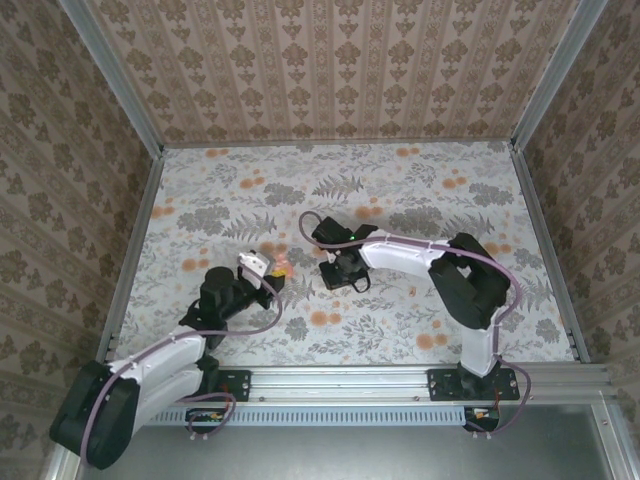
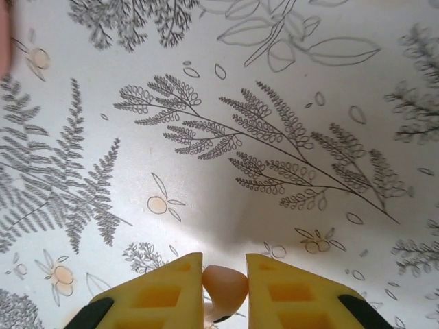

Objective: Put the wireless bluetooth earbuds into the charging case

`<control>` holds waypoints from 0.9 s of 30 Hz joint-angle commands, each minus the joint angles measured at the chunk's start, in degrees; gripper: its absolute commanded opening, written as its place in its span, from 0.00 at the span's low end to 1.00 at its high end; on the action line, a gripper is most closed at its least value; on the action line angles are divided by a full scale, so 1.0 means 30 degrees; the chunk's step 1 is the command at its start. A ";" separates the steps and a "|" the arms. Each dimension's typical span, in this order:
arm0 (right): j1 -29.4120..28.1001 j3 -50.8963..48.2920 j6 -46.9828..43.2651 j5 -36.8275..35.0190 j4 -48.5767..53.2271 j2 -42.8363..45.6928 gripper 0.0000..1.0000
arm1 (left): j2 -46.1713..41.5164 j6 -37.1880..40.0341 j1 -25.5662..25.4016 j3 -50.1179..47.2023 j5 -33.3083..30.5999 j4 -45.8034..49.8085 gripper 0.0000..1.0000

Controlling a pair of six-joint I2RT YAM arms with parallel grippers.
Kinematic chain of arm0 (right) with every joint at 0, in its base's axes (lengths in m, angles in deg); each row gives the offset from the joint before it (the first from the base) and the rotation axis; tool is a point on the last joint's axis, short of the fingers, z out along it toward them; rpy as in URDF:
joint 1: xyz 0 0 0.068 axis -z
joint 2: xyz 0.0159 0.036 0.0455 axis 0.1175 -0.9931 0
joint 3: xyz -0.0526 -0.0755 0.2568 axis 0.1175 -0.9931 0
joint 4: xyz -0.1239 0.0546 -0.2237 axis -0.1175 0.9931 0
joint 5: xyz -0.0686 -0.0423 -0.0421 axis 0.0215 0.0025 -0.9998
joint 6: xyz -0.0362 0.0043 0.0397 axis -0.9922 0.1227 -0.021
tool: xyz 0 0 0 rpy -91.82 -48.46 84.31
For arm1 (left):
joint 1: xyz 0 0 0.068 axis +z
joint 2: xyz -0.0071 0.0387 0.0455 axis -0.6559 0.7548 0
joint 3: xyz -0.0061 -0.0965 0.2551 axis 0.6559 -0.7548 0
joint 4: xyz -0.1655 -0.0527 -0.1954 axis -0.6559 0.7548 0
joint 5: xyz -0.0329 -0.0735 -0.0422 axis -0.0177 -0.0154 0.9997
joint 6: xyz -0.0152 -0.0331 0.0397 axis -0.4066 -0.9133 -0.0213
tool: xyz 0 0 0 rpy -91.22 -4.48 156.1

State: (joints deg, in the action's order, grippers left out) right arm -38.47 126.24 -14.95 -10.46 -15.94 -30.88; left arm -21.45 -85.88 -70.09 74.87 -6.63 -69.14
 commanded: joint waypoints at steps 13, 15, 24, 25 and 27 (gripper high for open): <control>0.0805 -0.5447 -0.0332 -0.2252 -0.8148 0.4763 0.18 | 0.5135 -0.1845 -0.0289 0.2017 0.1475 -0.4325 0.16; 0.0803 -0.6075 -0.0636 -0.2309 -0.9214 0.5281 0.18 | 0.5709 -0.1916 -0.0326 0.2202 0.1703 -0.4673 0.16; 0.0803 -0.7700 -0.3233 -0.1640 -1.2169 0.7109 0.17 | 0.8769 -0.2879 -0.0341 0.2327 0.3772 -0.8342 0.16; 0.0803 -0.7818 -0.3482 -0.1520 -1.2434 0.7266 0.16 | 0.9172 -0.2934 -0.0319 0.2341 0.4038 -0.8796 0.16; 0.0803 -0.8075 -0.4028 -0.1296 -1.3044 0.7579 0.16 | 0.9982 -0.3159 -0.0319 0.2388 0.4428 -0.9813 0.16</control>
State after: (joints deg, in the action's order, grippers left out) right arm -36.24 103.31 -22.91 -15.42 -50.65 -10.33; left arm 6.41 -93.20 -70.70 80.55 2.52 -90.87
